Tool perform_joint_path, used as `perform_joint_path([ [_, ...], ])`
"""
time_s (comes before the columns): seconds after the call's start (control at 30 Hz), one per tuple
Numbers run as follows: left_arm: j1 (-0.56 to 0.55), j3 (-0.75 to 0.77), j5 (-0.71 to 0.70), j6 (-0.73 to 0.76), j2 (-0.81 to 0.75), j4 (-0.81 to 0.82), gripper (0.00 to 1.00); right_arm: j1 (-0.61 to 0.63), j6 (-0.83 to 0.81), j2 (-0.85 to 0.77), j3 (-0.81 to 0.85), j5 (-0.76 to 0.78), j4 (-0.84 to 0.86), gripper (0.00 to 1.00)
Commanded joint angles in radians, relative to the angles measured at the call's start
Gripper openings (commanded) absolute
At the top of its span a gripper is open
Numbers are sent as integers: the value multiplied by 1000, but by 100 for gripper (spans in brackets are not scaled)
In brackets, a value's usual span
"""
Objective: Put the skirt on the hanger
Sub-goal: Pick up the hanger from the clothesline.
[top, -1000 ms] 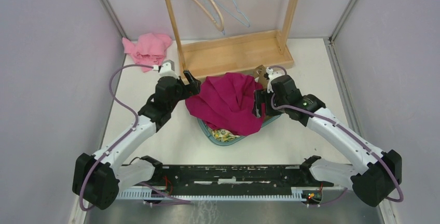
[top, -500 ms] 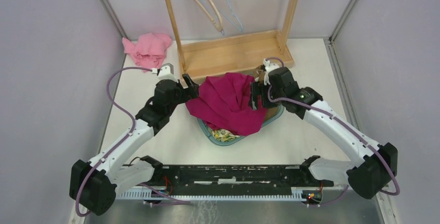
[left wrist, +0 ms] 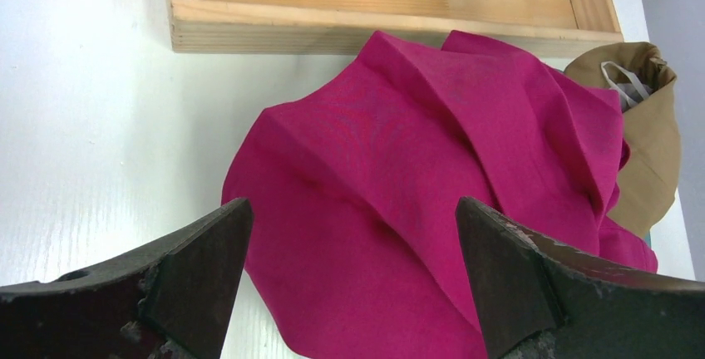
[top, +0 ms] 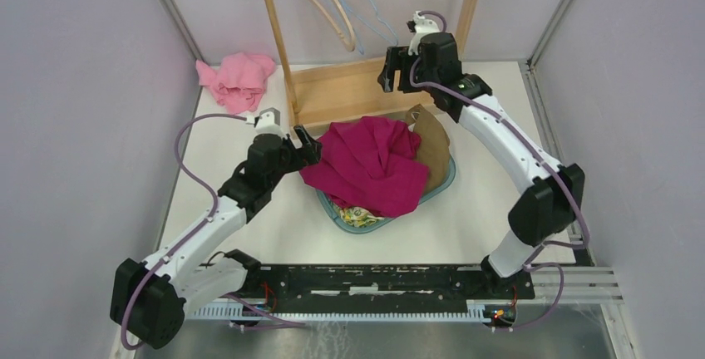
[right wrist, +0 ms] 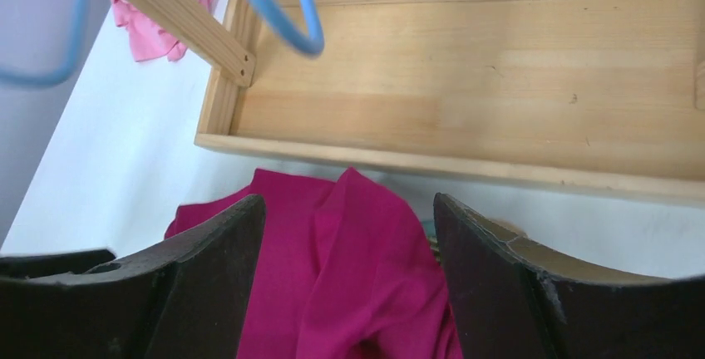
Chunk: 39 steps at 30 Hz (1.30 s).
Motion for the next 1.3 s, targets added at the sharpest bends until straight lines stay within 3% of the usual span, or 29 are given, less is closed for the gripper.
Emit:
perform_joint_path([
  [0.0,-5,-14,26,-31,-22,63,99,0,-26,94,84,-32,139,81],
  [0.2,-4,-28,24,-29,-21,71,99,1,-64,156,147,24,255,80],
  [0.3,-5,-33,24,-28,-20,71,99,1,-79,183,196,31,276,71],
  [0.5,-5,-33,17,-18,-21,70,99,1,-89,170,196,62,341,73],
  [0.83,-5,-20,17,-11,-11,65,99,-1,-242,161,279,95,296,84],
  [1.07,-5,-7,23,-4,-10,42,99,-4,-310,220,395,44,298,85],
  [1.27,-5,11,24,0,-3,31,99,-5,-311,363,624,-25,189,83],
])
